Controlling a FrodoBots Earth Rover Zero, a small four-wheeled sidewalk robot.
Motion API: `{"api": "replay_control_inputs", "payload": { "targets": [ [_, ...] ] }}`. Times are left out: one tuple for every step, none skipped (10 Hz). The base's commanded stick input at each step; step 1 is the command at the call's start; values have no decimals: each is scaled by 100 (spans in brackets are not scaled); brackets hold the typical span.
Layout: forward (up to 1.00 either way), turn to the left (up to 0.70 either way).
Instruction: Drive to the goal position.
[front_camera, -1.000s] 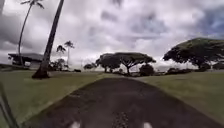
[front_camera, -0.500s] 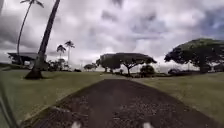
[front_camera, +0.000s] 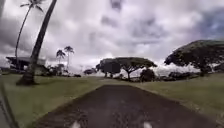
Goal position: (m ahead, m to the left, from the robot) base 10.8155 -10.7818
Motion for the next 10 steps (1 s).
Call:
{"api": "replay_control_inputs", "payload": {
  "targets": [
    [100, 0],
    [100, 0],
    [100, 0],
    [100, 0],
    [100, 0],
    [100, 0],
    [100, 0],
    [100, 0],
    [100, 0],
    [100, 0]
  ]
}}
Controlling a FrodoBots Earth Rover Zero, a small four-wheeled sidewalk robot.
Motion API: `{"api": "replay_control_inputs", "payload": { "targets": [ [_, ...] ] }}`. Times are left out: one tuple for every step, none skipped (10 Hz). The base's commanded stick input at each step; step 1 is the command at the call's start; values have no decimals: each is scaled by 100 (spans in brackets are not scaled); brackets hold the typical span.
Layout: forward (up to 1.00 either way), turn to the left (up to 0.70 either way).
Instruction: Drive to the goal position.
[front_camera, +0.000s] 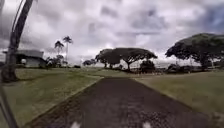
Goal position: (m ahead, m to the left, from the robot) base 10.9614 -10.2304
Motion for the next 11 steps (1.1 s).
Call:
{"api": "replay_control_inputs", "payload": {
  "targets": [
    [100, 0],
    [100, 0],
    [100, 0],
    [100, 0],
    [100, 0],
    [100, 0],
    [100, 0],
    [100, 0],
    [100, 0],
    [100, 0],
    [100, 0]
  ]
}}
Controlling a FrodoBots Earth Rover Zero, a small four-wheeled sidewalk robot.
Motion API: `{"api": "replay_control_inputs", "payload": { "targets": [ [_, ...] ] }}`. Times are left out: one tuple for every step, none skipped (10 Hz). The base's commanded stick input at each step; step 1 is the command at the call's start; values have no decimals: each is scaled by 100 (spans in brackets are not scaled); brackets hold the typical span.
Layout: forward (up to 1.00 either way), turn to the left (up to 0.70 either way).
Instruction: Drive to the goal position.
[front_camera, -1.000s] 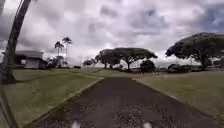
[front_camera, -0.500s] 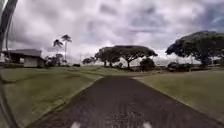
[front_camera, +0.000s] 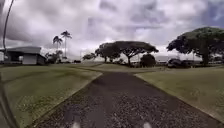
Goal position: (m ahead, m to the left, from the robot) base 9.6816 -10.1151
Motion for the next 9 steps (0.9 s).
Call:
{"api": "replay_control_inputs", "payload": {
  "targets": [
    [100, 0],
    [100, 0],
    [100, 0],
    [100, 0],
    [100, 0],
    [100, 0],
    [100, 0],
    [100, 0],
    [100, 0]
  ]
}}
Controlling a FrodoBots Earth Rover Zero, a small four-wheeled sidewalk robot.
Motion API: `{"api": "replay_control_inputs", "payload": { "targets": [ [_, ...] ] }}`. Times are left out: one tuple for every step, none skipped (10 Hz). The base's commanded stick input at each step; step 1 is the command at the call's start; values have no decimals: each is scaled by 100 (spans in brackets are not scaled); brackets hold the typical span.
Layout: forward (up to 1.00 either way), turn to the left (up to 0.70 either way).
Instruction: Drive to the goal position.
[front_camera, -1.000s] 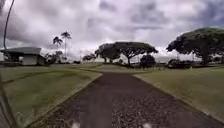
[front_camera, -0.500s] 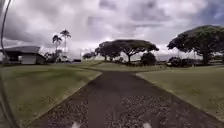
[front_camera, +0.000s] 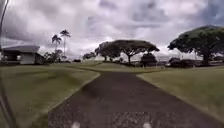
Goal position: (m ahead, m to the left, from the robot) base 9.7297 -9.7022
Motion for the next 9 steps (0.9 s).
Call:
{"api": "replay_control_inputs", "payload": {
  "targets": [
    [100, 0],
    [100, 0],
    [100, 0],
    [100, 0],
    [100, 0],
    [100, 0],
    [100, 0],
    [100, 0],
    [100, 0]
  ]
}}
